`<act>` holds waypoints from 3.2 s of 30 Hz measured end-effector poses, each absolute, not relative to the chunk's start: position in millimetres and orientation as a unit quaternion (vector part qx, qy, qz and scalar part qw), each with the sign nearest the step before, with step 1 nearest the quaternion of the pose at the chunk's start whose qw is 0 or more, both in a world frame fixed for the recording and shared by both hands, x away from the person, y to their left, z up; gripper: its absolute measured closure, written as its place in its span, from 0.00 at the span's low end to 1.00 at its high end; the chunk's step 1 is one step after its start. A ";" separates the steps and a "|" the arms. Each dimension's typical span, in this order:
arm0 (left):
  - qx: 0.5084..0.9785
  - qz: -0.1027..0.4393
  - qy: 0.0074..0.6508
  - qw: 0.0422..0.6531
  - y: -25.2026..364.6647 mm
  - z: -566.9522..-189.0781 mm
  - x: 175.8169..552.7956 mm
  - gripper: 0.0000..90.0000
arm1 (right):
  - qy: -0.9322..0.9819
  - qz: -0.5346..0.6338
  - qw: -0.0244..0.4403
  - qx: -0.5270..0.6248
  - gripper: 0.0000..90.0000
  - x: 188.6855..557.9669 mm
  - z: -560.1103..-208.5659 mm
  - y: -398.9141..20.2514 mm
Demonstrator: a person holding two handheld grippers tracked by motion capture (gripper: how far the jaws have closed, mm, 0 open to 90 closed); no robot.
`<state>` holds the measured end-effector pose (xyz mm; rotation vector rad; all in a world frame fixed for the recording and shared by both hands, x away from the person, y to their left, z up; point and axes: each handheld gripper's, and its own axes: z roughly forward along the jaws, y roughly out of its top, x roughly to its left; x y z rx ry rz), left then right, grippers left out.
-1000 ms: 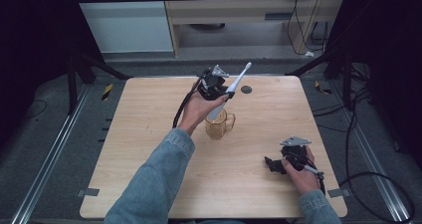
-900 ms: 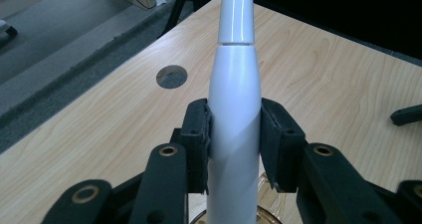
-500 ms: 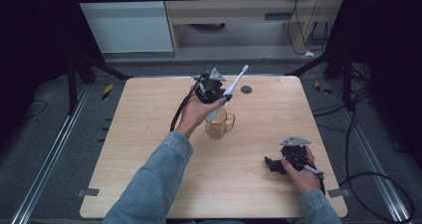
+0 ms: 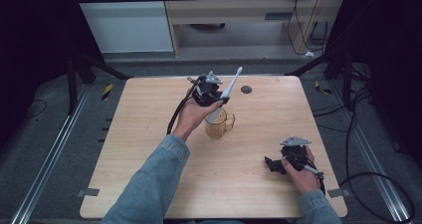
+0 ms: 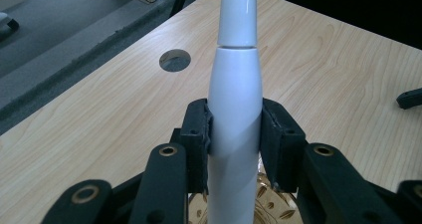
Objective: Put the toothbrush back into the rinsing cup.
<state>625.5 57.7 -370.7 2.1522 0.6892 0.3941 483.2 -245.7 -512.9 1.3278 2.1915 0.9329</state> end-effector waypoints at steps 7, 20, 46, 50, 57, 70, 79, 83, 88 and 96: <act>0.859 0.154 0.276 0.402 59.2 -377.4 624.0 0.74 | 0.786 0.334 0.206 0.477 0.00 483.2 -512.7 -245.7; 0.866 0.149 0.272 0.393 61.5 -385.0 618.8 0.74 | 0.786 0.335 0.205 0.477 0.00 483.2 -512.8 -245.7; 0.872 0.142 0.280 0.377 68.8 -397.1 618.8 0.73 | 0.786 0.335 0.205 0.477 0.00 483.2 -512.8 -245.6; 0.872 0.141 0.281 0.375 69.9 -397.5 618.8 0.73 | 0.786 0.335 0.205 0.477 0.00 483.2 -512.8 -245.6; 0.873 0.138 0.283 0.371 70.2 -400.0 619.1 0.73 | 0.786 0.335 0.205 0.476 0.00 483.2 -512.8 -245.6; 0.865 0.136 0.293 0.384 71.4 -401.8 621.3 0.73 | 0.786 0.335 0.205 0.477 0.00 483.2 -512.8 -245.6; 0.859 0.135 0.297 0.394 70.5 -400.7 623.0 0.73 | 0.786 0.335 0.205 0.477 0.00 483.1 -512.8 -245.6; 0.859 0.136 0.297 0.394 70.8 -400.7 624.1 0.73 | 0.786 0.335 0.205 0.477 0.00 483.1 -512.8 -245.5; 0.859 0.138 0.296 0.395 69.4 -398.0 623.9 0.72 | 0.787 0.335 0.206 0.476 0.00 483.2 -512.8 -245.7; 0.858 0.138 0.297 0.396 69.1 -397.8 623.6 0.72 | 0.787 0.335 0.206 0.476 0.00 483.2 -512.8 -245.7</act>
